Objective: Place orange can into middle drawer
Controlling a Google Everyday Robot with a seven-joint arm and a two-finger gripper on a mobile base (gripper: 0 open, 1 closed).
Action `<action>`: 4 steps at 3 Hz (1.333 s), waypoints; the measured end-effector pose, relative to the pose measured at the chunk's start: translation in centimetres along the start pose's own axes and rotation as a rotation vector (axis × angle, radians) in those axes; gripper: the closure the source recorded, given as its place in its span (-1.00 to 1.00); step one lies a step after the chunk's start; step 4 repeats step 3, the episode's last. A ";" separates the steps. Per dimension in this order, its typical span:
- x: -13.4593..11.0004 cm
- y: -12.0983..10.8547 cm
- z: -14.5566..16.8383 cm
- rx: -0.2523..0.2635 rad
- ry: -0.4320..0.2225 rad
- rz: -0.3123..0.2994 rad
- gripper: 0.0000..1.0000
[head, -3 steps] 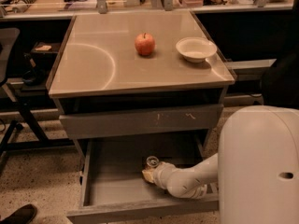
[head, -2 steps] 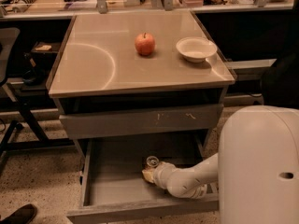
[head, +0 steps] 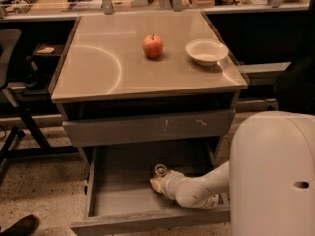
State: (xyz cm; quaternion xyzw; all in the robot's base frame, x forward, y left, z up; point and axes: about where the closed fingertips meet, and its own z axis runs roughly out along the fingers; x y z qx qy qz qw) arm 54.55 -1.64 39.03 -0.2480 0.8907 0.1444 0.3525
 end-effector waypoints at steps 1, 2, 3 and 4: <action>0.0 0.0 0.0 0.000 0.000 0.000 -0.79; 0.0 0.0 0.0 0.000 0.000 0.000 -1.00; 0.0 0.0 0.0 0.000 0.000 0.000 -1.00; 0.0 0.0 0.0 0.000 0.000 0.000 -1.00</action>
Offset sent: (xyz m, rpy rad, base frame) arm 0.0000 0.0000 0.0000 0.0000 0.0000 0.0000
